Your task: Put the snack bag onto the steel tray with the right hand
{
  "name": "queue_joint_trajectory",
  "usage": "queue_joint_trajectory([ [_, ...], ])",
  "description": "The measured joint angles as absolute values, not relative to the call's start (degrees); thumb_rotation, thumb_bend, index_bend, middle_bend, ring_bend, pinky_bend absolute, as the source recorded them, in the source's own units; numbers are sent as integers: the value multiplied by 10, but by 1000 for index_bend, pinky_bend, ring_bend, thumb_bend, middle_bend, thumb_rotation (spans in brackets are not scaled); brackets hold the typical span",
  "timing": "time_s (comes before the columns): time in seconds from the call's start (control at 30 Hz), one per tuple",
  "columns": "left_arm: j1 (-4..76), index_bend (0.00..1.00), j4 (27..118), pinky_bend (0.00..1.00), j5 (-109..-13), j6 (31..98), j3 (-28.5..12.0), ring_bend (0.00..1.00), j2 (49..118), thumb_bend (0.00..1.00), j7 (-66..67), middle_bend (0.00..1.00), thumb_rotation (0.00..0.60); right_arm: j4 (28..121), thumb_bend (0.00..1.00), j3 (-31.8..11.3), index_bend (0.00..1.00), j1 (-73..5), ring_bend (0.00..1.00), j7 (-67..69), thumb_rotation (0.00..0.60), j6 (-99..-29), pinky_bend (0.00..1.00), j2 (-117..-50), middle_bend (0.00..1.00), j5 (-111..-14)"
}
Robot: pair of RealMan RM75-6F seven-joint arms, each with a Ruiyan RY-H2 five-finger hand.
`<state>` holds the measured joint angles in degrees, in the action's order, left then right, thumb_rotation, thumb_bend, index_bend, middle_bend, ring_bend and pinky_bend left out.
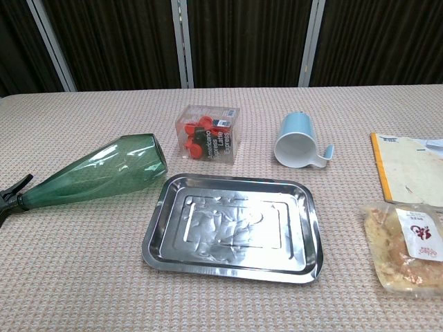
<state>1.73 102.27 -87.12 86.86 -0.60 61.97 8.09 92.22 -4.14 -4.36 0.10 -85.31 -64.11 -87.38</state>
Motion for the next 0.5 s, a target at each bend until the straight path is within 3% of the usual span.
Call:
queue_joint_trajectory([
  [0.3, 22, 0, 1024, 0, -870, 862, -7, 0, 620, 345, 85, 0, 600, 937, 11, -27, 15, -81, 0, 21, 600, -808, 0, -638, 0, -925],
  [0.5, 24, 0, 1023, 0, -864, 857, -9, 0, 620, 346, 87, 0, 600, 948, 10, -14, 15, -124, 0, 9, 600, -740, 0, -653, 0, -956],
])
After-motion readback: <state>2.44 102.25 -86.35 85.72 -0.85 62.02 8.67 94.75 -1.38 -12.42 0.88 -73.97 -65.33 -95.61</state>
